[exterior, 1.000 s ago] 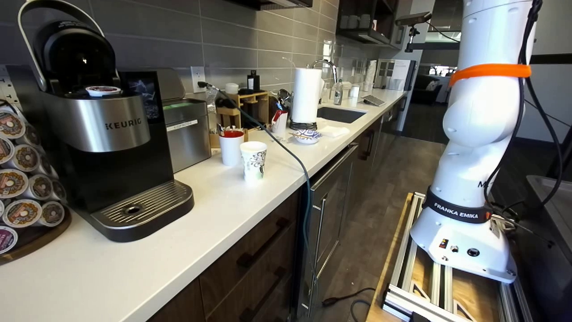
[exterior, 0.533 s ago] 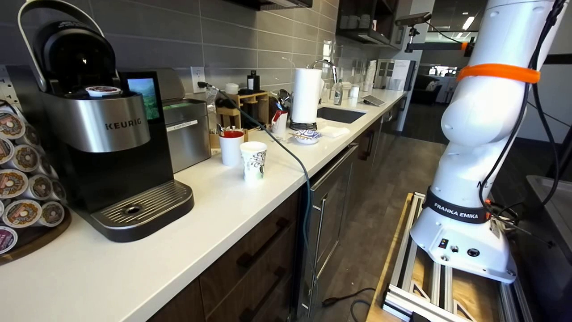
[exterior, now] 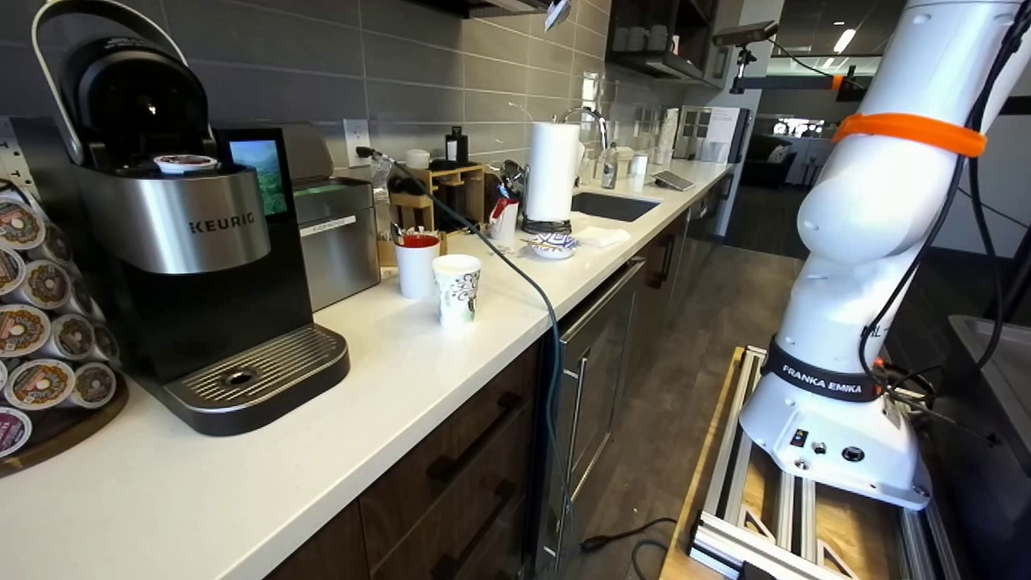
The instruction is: Remove a white sachet from the cabinet and put it on the counter
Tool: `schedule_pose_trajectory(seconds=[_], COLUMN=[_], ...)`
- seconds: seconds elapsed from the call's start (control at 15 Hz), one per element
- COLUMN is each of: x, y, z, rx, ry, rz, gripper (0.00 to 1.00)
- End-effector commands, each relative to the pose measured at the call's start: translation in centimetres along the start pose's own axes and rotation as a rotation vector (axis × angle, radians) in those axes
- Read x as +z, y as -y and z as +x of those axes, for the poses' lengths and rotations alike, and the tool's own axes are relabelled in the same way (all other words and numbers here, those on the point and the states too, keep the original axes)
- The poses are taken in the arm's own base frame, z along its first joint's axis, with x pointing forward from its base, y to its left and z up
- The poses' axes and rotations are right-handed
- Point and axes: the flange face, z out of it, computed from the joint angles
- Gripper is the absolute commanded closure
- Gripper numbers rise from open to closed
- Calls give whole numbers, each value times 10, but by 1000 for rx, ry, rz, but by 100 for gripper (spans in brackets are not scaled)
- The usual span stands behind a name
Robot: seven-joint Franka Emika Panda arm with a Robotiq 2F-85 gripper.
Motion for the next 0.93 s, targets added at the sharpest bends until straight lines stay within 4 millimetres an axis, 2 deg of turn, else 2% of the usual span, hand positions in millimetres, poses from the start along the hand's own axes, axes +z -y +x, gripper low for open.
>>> schedule_pose_trajectory(seconds=[0.0,0.2,0.27,0.4,0.67,0.73,0.87], x=[43,83,65,83,82,83,104], y=[-25,-47,-38,-49,-48,-43,-38], z=[-38,-61,-34,-47,-53,-52,-49], rx=[-26,2,3,15,11,-9,-26], ry=[95,183,163,202,204,202,198], rz=[30,49,27,37,42,41,63], gripper=[98,98,92,92,92,98,98])
